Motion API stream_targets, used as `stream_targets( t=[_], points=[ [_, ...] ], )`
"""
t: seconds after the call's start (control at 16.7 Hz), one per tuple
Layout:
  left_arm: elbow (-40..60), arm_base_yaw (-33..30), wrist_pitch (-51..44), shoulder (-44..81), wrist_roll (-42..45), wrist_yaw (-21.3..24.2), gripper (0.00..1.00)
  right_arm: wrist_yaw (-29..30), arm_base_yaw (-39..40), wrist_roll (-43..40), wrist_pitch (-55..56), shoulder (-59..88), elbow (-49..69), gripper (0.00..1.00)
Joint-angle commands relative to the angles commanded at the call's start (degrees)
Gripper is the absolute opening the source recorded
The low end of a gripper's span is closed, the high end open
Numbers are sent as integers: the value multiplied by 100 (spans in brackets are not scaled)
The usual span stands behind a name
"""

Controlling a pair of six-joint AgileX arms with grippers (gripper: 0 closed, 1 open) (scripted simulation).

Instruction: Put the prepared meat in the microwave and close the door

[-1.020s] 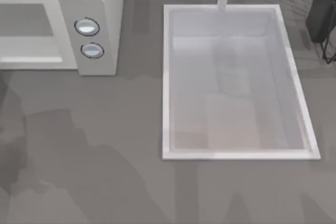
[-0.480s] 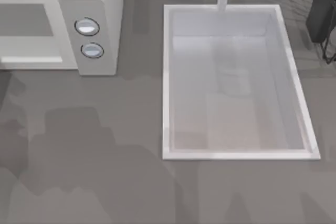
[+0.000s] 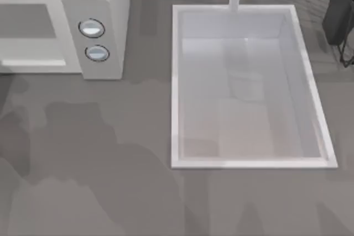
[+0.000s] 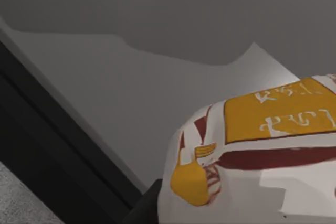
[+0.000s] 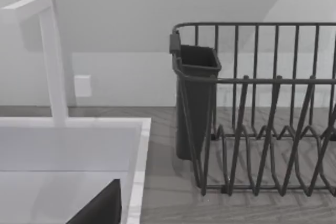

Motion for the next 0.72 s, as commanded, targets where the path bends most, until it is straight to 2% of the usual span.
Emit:
stream_targets(
  t=[0.3, 0.72],
  points=[
    [-216, -115, 2365, 588, -800, 152, 0, 0, 0, 0, 0, 0, 0, 100],
    [-1284, -300, 7149, 1210, -2693, 705, 0, 0, 0, 0, 0, 0, 0, 100]
  ],
)
